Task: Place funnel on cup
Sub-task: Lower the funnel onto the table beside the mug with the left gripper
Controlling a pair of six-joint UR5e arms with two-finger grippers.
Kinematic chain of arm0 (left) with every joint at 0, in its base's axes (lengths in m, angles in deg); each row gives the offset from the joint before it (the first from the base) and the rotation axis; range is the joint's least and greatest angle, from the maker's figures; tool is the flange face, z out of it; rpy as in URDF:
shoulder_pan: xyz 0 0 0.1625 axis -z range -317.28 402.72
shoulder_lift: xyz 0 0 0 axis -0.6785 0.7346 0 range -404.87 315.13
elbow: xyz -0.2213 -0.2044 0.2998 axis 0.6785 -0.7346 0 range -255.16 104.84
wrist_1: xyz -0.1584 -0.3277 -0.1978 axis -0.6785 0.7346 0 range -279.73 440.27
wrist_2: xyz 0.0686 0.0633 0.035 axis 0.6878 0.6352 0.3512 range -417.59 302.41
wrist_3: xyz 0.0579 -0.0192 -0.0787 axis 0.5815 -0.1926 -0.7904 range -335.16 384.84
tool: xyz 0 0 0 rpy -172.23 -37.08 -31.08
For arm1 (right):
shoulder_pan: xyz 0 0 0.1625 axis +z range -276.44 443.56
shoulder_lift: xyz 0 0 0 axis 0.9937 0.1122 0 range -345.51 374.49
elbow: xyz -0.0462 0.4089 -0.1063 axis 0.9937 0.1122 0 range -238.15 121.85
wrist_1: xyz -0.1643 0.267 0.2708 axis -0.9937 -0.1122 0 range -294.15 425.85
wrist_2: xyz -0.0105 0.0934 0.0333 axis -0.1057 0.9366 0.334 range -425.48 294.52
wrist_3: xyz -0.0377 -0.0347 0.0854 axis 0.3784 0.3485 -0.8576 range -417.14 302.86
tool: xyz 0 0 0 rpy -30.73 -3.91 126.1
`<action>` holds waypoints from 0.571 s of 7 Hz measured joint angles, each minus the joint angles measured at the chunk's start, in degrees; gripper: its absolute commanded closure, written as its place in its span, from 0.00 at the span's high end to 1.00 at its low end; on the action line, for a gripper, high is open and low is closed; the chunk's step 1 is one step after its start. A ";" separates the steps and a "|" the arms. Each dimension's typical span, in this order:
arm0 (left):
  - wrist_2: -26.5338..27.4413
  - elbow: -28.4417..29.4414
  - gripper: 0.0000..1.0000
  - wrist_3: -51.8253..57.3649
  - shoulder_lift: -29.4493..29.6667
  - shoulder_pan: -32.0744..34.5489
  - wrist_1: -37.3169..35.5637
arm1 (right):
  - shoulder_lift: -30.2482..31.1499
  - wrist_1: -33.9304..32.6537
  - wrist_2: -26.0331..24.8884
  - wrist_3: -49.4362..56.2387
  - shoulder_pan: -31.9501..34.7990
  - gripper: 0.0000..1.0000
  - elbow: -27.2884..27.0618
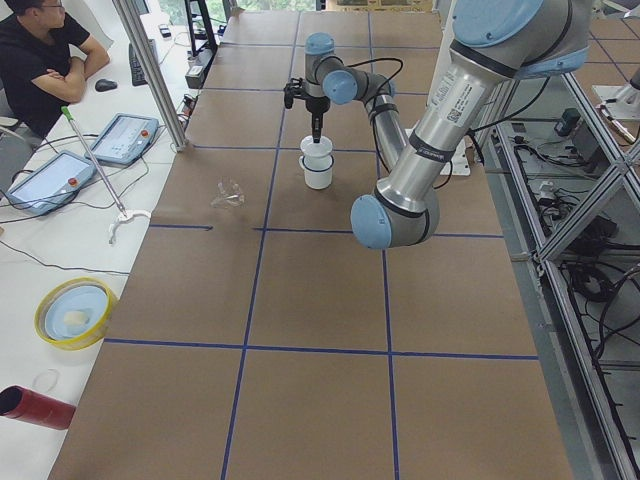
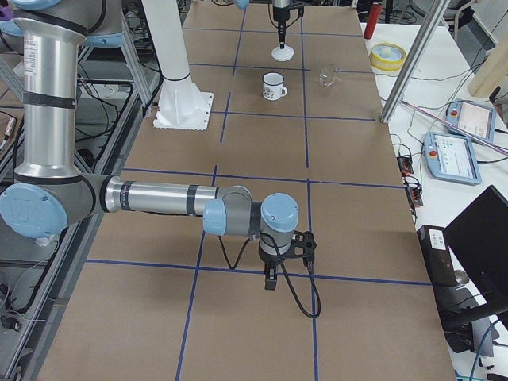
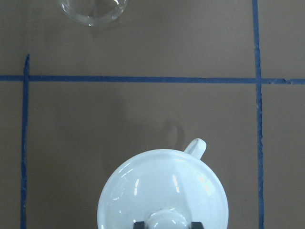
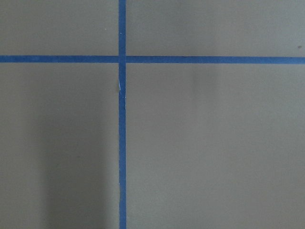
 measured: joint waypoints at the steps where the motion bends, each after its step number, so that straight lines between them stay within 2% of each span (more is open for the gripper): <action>1: -0.10 -0.96 0.00 4.03 -1.93 1.86 0.02 | 0.00 0.00 0.00 0.00 0.00 1.00 0.01; 2: -0.16 -2.60 0.00 6.22 -5.76 2.66 1.64 | 0.00 0.00 0.00 0.00 0.00 1.00 0.04; 4: -0.42 -3.18 0.00 6.15 -14.01 2.75 10.12 | 0.00 0.00 0.00 0.00 0.00 1.00 0.08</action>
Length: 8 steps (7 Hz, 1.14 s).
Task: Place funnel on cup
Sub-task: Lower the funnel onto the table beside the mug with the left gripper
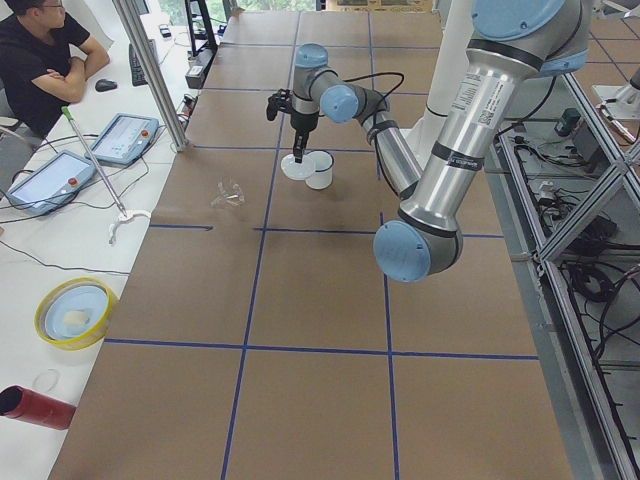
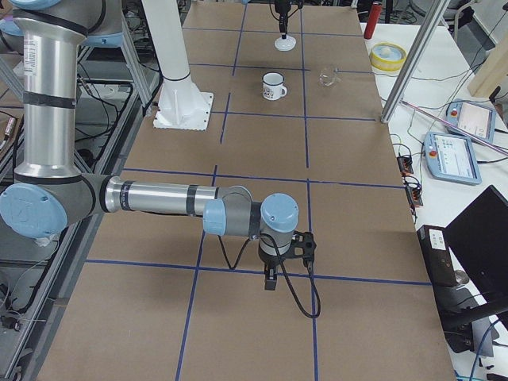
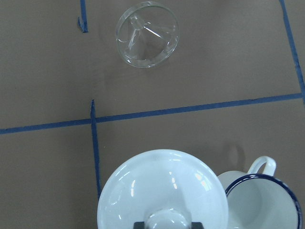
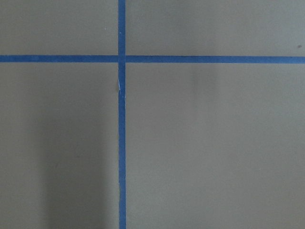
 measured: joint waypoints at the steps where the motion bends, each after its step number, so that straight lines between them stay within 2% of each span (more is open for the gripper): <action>1: -0.09 1.85 0.00 -1.97 -2.60 -0.70 5.42 | 0.00 0.00 0.00 0.00 0.00 1.00 0.01; 3: -0.05 8.01 0.00 -6.08 -4.07 -5.12 12.71 | 0.00 0.00 0.00 0.00 0.00 1.00 0.01; 7: 0.33 13.74 0.00 -6.63 -3.88 -8.64 14.48 | 0.00 0.00 0.00 0.00 0.00 1.00 0.00; 8: 0.37 15.09 0.20 -6.49 -3.87 -8.70 15.52 | 0.00 0.00 0.00 0.00 0.00 1.00 -0.02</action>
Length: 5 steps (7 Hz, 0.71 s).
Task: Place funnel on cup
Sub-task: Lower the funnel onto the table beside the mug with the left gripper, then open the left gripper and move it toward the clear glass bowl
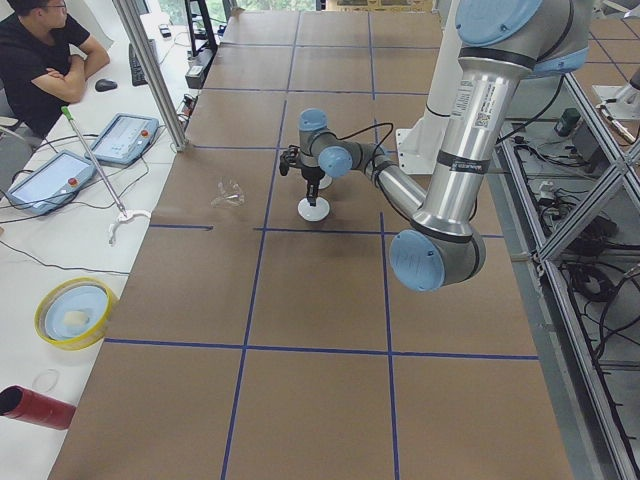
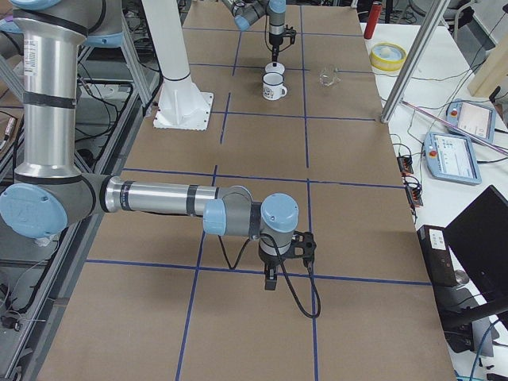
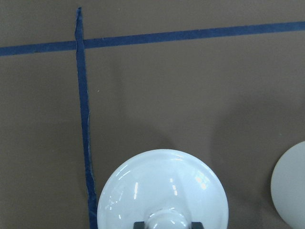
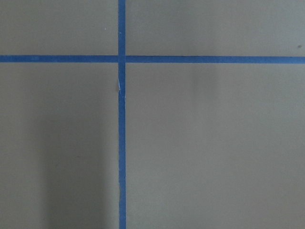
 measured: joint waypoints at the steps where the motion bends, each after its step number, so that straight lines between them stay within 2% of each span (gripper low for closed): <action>1: 0.01 0.86 0.99 0.06 -0.02 -0.02 1.03 | 0.00 0.00 0.00 0.00 0.00 1.00 0.00; 5: 0.04 0.32 1.00 0.12 0.14 0.09 1.55 | 0.00 0.00 0.00 0.00 0.00 1.00 -0.03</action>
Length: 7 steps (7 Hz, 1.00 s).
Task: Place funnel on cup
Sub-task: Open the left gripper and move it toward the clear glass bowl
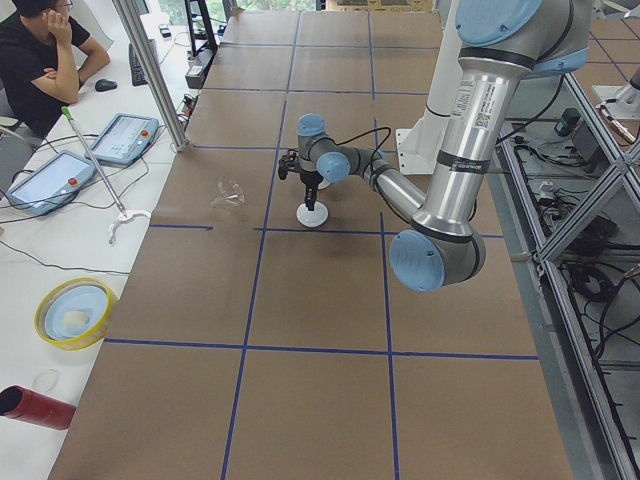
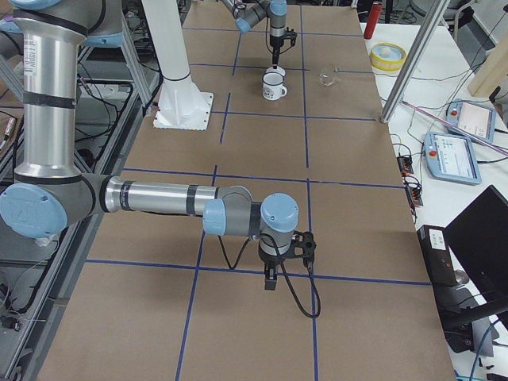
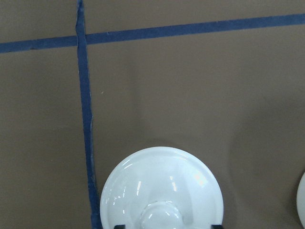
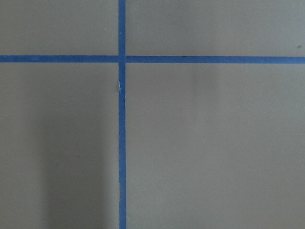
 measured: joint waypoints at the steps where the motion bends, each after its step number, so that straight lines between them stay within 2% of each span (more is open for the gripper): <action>1: -0.03 -0.94 1.00 -0.17 0.31 0.36 -0.09 | 0.00 0.00 0.00 0.00 0.00 1.00 0.00; 4: -0.25 -1.34 1.00 -3.81 3.96 4.95 -0.27 | 0.00 0.00 0.00 0.00 0.00 1.00 0.01; 6: 1.00 1.70 1.00 -17.34 8.95 6.10 0.76 | 0.00 0.00 0.00 0.00 0.00 1.00 0.01; 7: 3.48 4.45 1.00 -26.23 10.76 6.23 4.44 | 0.00 0.00 0.00 0.00 0.00 1.00 0.03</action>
